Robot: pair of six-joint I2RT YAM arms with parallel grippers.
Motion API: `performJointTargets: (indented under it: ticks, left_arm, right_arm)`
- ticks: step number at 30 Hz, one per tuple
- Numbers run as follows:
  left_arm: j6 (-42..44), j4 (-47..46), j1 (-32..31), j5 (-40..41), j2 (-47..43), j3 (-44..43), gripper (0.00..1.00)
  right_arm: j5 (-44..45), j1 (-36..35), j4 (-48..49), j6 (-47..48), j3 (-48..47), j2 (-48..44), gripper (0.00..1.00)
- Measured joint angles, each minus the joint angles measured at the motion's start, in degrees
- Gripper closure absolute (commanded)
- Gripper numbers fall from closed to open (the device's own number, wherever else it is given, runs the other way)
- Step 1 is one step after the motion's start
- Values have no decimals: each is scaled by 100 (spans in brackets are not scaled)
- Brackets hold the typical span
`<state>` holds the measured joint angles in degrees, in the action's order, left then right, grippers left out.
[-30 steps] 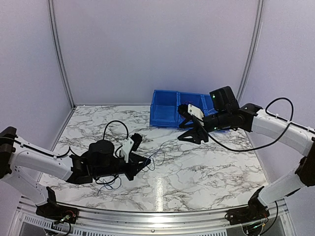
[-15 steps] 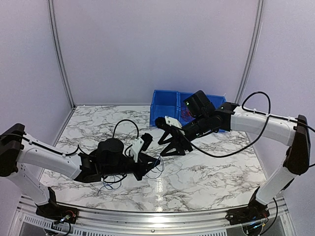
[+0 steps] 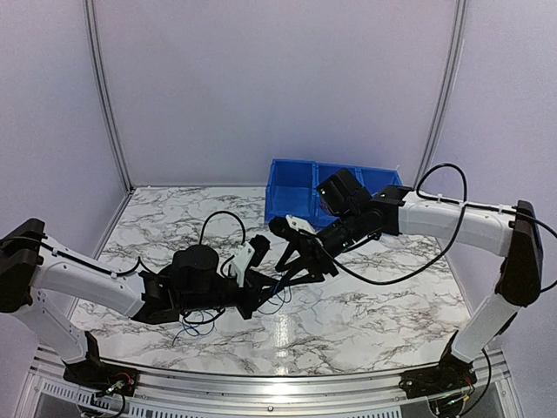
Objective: Untangle the cables
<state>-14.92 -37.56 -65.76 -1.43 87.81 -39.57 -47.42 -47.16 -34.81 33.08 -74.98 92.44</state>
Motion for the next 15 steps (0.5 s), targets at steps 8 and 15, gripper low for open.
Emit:
performJointTargets:
  ticks: [8, 15]
  left_arm:
    - [-2, -57, -4, 7, 0, 0, 93]
    - [-24, -55, -4, 192, 42, 2, 74]
  right_arm:
    - [-103, 2, 28, -98, 0, 256, 100]
    - [-168, 13, 48, -199, 0, 212, 100]
